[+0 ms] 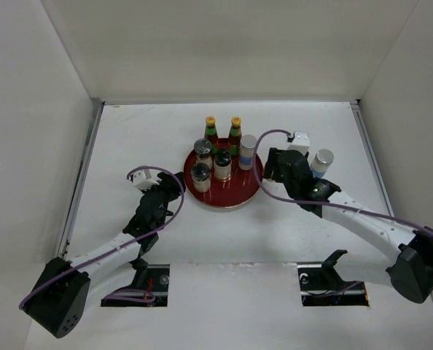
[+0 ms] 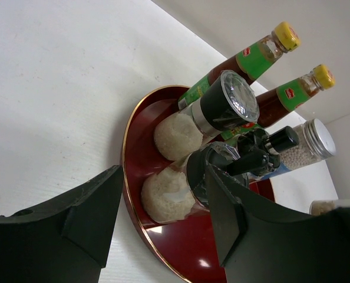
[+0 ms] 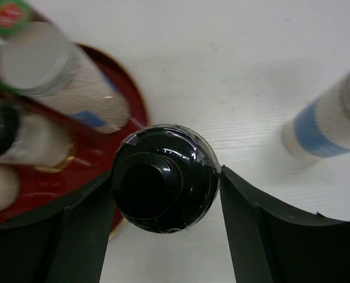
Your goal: Organize the condiment bottles
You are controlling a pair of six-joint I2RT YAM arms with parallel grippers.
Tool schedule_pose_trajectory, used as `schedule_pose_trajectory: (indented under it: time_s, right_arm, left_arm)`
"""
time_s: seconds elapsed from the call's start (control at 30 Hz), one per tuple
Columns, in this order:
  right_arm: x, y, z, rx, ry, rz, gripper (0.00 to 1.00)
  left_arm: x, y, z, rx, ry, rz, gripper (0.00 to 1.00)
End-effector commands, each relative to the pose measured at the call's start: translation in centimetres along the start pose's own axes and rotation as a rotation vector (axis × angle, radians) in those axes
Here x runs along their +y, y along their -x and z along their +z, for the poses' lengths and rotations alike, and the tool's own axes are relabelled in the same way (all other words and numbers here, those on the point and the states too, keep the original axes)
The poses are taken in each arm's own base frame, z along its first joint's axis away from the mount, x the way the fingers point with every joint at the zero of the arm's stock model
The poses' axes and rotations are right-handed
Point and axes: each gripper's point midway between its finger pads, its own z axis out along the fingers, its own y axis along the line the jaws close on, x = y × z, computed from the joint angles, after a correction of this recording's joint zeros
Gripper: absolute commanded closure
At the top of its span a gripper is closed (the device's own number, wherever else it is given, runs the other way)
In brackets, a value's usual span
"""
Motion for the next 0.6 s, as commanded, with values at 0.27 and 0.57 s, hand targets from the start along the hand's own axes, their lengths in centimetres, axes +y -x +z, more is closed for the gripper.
schedule_pose_trajectory:
  time_s: [0.27,0.57]
  right_arm:
    - [16.1,0.8,-1.1,-0.031,0.306,-0.046,0.48]
    - [20.2,-5.0,-0.3,0.077,0.354,-0.129,0.45]
  left_arm:
    - [-1.1,1.5,0.1,-0.049,-0.037,-0.036,0.44]
    - [-1.2,1.4,0.1,-0.044,-0.04,-0.041,0.44]
